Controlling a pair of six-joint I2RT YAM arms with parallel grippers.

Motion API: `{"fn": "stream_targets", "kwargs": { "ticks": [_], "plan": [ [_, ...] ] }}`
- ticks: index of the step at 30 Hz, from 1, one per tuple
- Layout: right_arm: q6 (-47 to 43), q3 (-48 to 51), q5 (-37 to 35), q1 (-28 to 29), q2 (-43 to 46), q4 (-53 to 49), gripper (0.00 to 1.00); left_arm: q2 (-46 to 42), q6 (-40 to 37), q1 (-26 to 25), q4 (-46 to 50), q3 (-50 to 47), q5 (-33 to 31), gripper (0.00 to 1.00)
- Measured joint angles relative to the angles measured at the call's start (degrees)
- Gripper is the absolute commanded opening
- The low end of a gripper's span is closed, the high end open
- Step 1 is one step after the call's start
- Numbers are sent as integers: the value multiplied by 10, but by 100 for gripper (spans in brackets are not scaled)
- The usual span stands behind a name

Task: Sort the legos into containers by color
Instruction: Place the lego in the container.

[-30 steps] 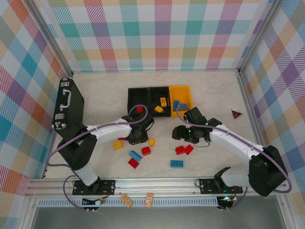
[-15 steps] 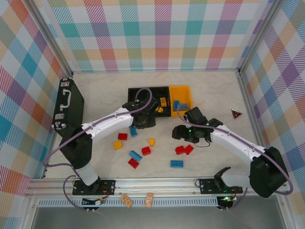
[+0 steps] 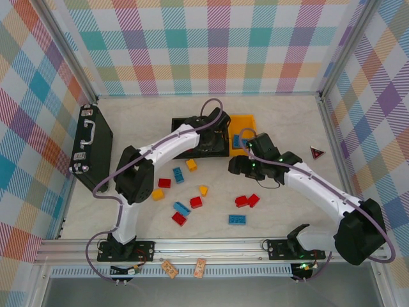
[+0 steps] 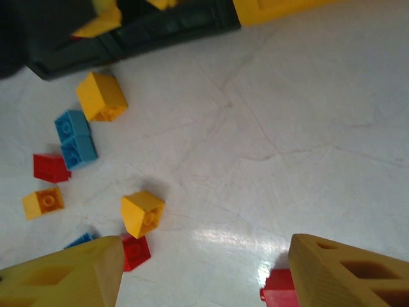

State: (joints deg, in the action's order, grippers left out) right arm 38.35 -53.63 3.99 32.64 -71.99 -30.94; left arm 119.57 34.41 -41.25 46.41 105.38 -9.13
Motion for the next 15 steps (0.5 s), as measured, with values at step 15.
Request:
{"fn": "stream_targets", "kwargs": {
  "ticks": [15],
  "plan": [
    [-2,-30,-1,-19,-25,14,69,166,-27,19,80,241,-10,29]
  ]
}}
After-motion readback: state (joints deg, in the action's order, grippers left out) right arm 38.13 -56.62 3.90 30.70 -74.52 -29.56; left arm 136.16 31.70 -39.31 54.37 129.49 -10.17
